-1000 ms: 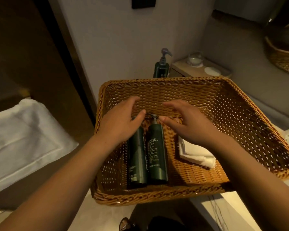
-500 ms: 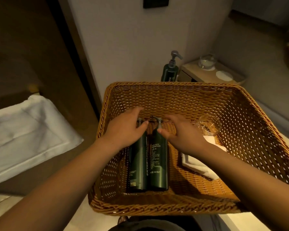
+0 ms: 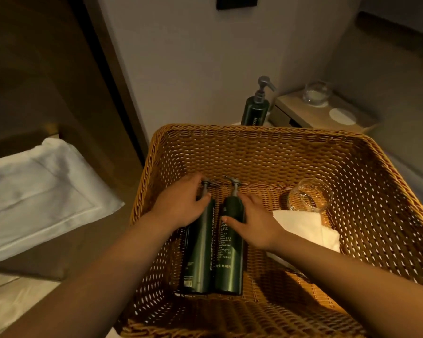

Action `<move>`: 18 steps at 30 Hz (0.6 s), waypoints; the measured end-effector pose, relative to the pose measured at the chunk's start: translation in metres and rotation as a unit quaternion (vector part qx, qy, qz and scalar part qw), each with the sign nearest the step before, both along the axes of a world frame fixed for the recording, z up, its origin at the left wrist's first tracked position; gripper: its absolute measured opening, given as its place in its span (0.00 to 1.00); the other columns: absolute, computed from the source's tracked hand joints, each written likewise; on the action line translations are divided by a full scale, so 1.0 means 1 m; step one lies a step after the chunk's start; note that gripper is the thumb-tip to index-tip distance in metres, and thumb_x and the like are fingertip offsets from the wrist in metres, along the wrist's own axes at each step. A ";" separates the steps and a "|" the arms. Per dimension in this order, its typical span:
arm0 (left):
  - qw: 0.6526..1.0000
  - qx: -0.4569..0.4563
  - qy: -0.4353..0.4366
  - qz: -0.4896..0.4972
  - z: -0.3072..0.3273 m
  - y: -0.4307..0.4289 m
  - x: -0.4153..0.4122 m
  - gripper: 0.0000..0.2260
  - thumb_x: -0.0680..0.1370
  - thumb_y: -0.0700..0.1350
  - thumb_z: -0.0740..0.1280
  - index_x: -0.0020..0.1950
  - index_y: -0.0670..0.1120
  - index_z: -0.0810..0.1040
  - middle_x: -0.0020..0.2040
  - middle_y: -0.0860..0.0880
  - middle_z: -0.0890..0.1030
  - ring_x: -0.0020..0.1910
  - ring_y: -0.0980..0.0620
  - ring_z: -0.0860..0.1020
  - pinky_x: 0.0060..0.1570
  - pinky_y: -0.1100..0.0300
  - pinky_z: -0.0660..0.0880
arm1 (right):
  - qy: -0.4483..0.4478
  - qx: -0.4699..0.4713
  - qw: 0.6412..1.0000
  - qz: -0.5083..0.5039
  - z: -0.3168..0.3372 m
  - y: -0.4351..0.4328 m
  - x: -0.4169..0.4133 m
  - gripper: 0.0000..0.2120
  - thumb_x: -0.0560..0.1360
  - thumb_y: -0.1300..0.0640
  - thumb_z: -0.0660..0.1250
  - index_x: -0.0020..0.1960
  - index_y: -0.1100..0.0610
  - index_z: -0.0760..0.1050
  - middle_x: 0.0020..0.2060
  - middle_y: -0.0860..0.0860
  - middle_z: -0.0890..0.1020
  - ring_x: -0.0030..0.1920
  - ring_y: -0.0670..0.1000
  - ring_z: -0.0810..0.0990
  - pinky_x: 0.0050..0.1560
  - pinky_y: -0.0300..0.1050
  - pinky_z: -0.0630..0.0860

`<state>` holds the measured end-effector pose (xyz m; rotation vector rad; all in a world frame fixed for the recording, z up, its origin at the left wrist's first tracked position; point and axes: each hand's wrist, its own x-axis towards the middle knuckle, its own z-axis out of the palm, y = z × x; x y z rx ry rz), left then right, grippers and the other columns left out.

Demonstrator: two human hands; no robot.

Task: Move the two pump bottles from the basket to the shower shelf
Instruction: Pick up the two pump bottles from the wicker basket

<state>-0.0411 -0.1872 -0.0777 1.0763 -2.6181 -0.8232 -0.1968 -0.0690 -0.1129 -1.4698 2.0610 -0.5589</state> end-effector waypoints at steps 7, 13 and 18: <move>0.999 0.000 -0.035 0.001 -0.010 0.004 0.001 0.23 0.77 0.51 0.62 0.71 0.50 0.64 0.67 0.45 0.71 0.63 0.47 0.71 0.58 0.53 0.71 | -0.024 -0.016 0.999 -0.019 -0.014 -0.004 0.002 0.38 0.72 0.43 0.67 0.74 0.55 0.55 0.68 0.55 0.62 0.66 0.54 0.66 0.60 0.39 0.62; 1.000 0.013 -0.018 0.016 -0.005 -0.004 0.001 0.22 0.77 0.51 0.63 0.70 0.51 0.66 0.66 0.45 0.72 0.62 0.47 0.72 0.59 0.53 0.71 | -0.034 -0.005 0.999 -0.003 -0.022 -0.006 0.000 0.44 0.69 0.46 0.72 0.76 0.55 0.51 0.69 0.55 0.61 0.67 0.54 0.65 0.62 0.41 0.63; 1.000 0.019 -0.020 0.005 -0.001 -0.005 -0.003 0.21 0.77 0.52 0.62 0.70 0.51 0.66 0.67 0.46 0.71 0.62 0.48 0.71 0.59 0.55 0.70 | -0.060 0.009 0.998 0.010 -0.020 -0.008 -0.016 0.42 0.69 0.50 0.74 0.75 0.53 0.53 0.68 0.54 0.63 0.66 0.52 0.65 0.60 0.37 0.61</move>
